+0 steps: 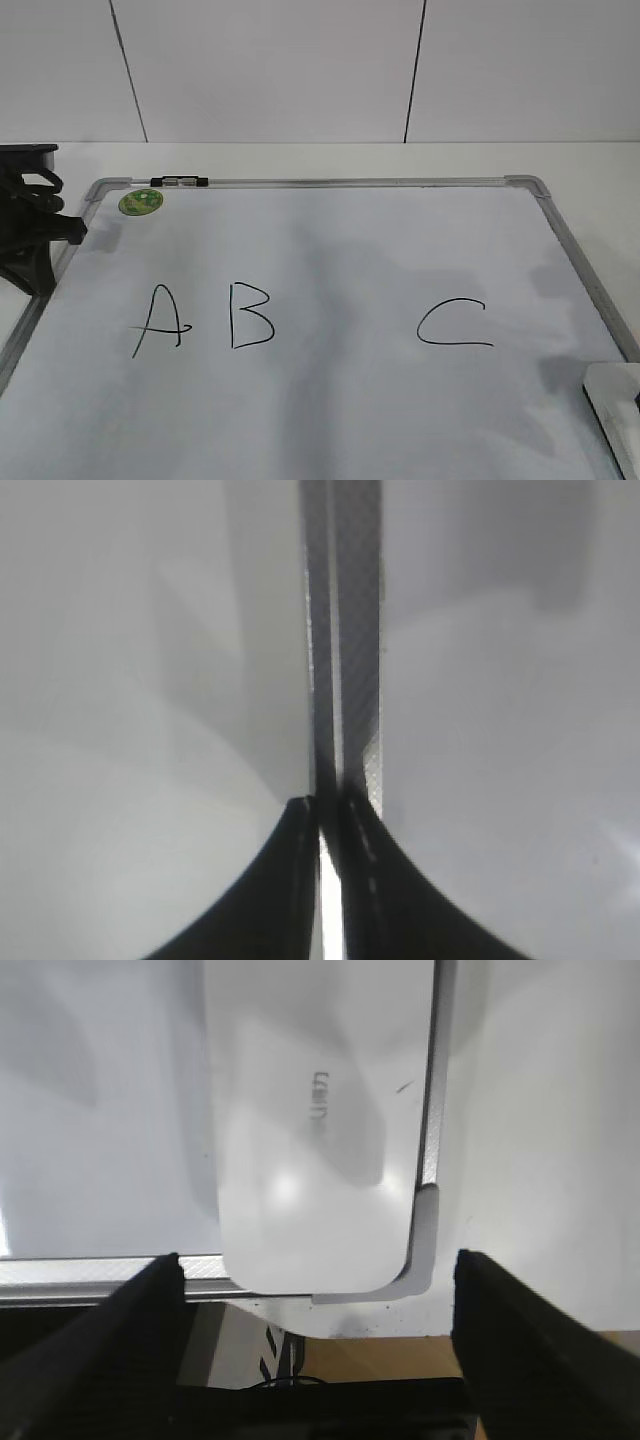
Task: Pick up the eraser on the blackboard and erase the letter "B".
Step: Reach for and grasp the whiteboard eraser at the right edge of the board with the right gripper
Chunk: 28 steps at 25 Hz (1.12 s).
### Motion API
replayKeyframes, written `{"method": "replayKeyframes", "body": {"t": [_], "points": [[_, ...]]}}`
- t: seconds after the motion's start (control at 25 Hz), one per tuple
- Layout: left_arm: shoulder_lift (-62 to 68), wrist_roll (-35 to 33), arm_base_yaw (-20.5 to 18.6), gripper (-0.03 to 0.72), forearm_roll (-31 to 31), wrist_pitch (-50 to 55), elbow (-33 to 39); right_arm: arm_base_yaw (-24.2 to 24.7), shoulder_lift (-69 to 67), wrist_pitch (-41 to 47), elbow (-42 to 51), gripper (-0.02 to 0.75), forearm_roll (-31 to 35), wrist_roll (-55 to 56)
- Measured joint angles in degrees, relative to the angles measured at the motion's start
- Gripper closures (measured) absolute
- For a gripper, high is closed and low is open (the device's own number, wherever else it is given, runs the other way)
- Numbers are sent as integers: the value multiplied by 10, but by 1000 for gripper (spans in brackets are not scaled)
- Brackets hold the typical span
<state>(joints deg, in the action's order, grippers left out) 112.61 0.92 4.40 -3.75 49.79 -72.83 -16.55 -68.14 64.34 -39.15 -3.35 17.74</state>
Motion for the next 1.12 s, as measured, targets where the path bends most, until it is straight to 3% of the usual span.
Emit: {"method": "replayKeyframes", "body": {"t": [0.28, 0.6, 0.84, 1.12], "points": [[0, 0, 0, 651, 0, 1, 0, 0, -36, -6, -29, 187, -20, -8], [0, 0, 0, 651, 0, 1, 0, 2, -46, -16, -52, 202, -22, -21], [0, 0, 0, 651, 0, 1, 0, 35, -46, -17, -52, 213, -27, -26], [0, 0, 0, 651, 0, 2, 0, 72, -46, -17, -52, 337, 1, -78]]}}
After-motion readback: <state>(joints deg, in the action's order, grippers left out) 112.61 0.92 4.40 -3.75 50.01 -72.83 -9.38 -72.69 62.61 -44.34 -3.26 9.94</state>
